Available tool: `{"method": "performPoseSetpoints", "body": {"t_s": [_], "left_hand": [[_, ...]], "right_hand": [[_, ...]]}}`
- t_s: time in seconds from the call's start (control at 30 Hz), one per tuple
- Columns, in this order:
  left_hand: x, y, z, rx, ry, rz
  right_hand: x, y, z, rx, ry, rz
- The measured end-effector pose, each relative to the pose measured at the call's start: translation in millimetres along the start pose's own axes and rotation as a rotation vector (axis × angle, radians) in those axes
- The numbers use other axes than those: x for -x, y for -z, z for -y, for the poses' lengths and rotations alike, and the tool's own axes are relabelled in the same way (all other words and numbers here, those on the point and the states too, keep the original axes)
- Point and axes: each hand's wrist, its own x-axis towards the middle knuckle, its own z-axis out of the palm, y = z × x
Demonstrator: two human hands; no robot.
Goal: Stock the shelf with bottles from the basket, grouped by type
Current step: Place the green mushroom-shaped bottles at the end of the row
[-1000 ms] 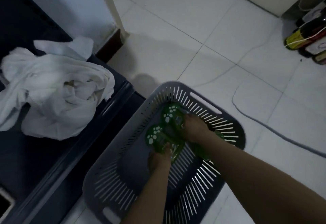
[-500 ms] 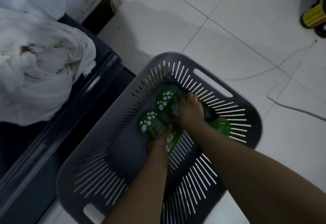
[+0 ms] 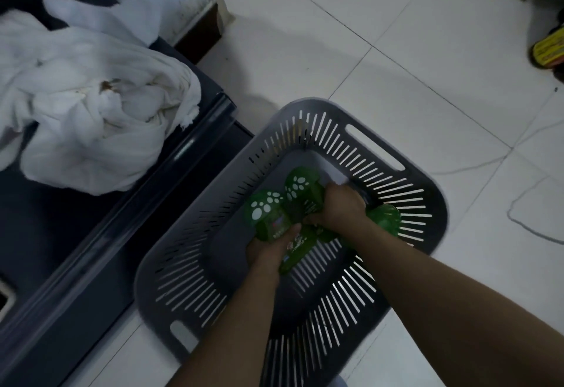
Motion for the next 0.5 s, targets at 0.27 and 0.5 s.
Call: {"method": "performPoseSetpoints", "body": {"t_s": [0.27,0.5], "left_hand": [[116,42,-31,-0.003,-0.306,-0.01],[257,95,-77,-0.032,-0.61,-0.003]], "right_hand": [[95,72,17,-0.244,0.021,-0.112],[218,168,48,-0.509,0.144,-0.282]]}}
